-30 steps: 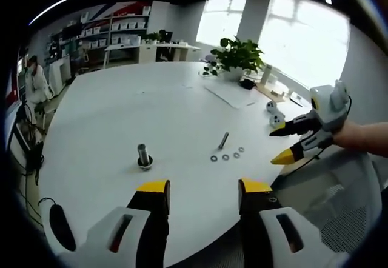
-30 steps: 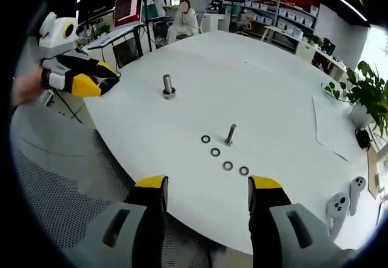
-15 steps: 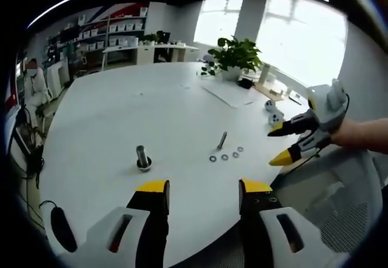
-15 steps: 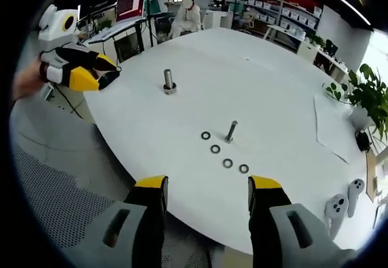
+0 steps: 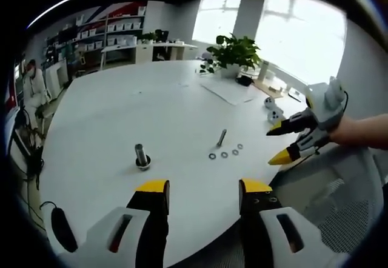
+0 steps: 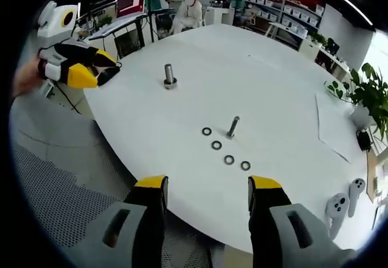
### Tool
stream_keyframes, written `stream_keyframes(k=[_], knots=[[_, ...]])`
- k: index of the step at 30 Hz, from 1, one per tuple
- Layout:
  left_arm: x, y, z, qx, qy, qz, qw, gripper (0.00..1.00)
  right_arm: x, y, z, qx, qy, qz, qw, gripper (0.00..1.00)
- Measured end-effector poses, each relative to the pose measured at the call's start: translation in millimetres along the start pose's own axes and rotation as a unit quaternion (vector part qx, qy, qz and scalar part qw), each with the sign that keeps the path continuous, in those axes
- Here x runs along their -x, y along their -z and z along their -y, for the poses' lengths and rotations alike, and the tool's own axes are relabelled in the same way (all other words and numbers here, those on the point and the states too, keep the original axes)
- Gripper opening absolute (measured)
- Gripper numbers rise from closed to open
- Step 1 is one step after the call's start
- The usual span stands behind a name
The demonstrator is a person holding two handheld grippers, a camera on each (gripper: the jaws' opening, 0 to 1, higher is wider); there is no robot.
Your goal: Place the washer onto the threaded stud by aligning its center hole with the stud, sliding it down to the base, and recovering from edge contact or off-axis alignment until the washer reaches the visible bottom stop.
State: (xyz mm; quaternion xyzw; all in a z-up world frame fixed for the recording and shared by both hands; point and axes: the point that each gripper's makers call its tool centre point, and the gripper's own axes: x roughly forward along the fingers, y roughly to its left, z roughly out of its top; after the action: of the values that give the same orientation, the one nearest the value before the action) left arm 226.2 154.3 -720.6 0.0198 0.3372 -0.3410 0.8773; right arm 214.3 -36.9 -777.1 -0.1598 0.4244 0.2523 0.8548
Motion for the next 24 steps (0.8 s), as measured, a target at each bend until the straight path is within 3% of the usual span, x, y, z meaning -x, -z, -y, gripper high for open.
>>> stream_keyframes(k=[19, 24], knots=[[-0.9, 2.0, 2.1, -0.005, 0.004, -0.005, 1.0000, 0.44, -2.4, -0.6, 2.4, 0.017, 0.009, -0.003, 0.9998, 0.55], [-1.5, 3.1, 0.9, 0.000, 0.003, -0.007, 1.0000, 0.44, -2.9, 0.8, 6.1, 0.005, 0.010, -0.003, 0.9999, 0.55]])
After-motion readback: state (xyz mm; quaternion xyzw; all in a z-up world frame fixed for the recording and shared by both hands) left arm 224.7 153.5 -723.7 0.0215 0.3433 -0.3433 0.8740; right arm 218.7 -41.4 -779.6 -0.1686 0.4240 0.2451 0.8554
